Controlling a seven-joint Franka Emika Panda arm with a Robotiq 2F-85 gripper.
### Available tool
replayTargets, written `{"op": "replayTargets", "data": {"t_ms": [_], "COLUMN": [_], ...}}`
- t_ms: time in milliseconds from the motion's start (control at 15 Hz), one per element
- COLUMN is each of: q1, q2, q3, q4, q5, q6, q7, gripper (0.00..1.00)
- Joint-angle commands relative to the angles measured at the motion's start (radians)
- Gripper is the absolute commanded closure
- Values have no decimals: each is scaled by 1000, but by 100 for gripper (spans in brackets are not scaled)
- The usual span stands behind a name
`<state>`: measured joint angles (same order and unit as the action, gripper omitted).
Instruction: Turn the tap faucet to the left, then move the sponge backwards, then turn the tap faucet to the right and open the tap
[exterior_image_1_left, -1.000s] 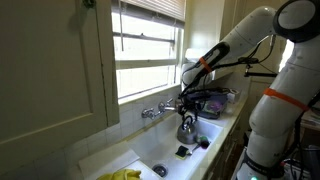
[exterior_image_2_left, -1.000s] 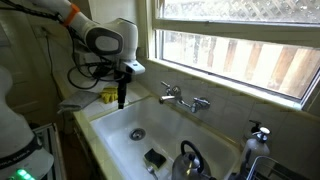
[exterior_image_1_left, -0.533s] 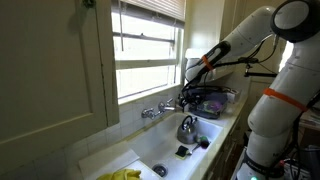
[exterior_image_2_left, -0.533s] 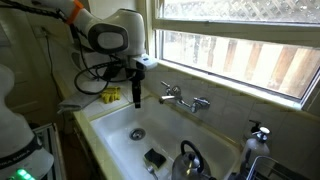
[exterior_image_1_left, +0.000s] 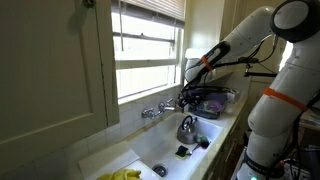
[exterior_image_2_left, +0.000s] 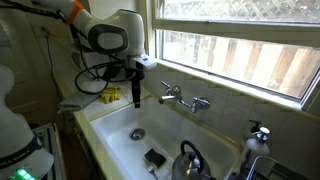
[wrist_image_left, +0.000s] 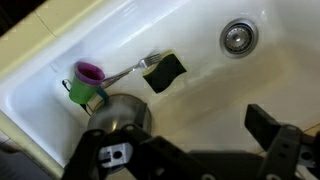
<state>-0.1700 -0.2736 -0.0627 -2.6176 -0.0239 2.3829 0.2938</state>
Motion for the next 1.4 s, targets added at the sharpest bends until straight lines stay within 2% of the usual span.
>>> {"op": "replayTargets", "data": {"t_ms": [0, 400, 733, 933, 1133, 1200, 1333], "q1": [-2, 24, 65, 48, -13, 27, 23], "q2": [45, 164, 311, 410, 492, 428, 450], "q3": [-15, -36, -40, 8, 87, 40, 47], "q4": [-20, -74, -91, -67, -18, -62, -50], "q5": [18, 88, 256, 427, 585, 503, 511], "q6": [115, 402, 570, 635, 668, 645, 646], "q7": [-3, -90, -246, -386, -484, -425, -435], "gripper": [0, 0, 0, 0, 0, 0, 0]}}
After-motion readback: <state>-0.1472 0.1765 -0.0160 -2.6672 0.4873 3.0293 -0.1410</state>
